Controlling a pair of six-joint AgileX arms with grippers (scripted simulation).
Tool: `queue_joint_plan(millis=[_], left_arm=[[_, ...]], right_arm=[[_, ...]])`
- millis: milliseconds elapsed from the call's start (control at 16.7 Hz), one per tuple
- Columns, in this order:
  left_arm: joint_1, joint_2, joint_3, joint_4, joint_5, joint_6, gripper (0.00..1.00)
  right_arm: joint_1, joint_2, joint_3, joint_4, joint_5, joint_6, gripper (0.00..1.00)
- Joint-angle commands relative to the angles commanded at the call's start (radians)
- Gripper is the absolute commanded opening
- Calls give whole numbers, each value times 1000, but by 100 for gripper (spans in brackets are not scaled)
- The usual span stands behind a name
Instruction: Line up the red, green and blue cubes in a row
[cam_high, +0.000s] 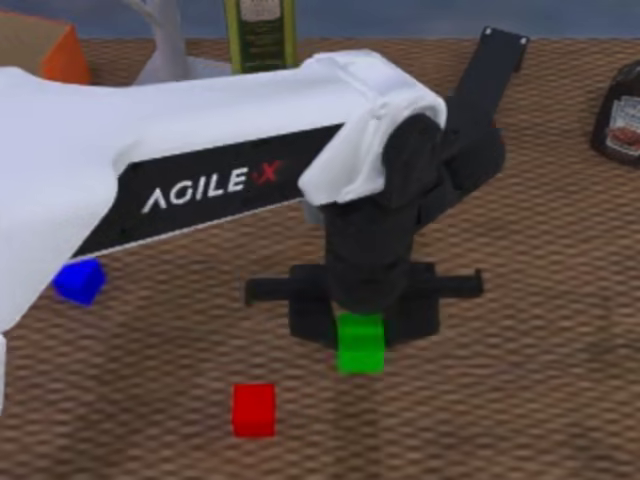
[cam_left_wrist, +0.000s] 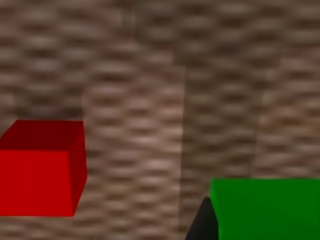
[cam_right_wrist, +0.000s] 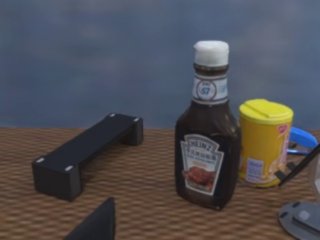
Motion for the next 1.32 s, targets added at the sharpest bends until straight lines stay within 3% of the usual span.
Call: queue_joint_plan(millis=[420, 780, 1080, 1320], left_arm=[[-19, -2, -19, 19, 0, -18, 0], [-21, 49, -167, 227, 0, -21, 0], [-23, 60, -192, 256, 0, -22, 0], [-23, 60, -192, 256, 0, -22, 30]], right_arm=[[0, 0, 0, 0, 0, 0, 100], [0, 0, 0, 0, 0, 0, 100], [0, 0, 0, 0, 0, 0, 100], [0, 0, 0, 0, 0, 0, 100]])
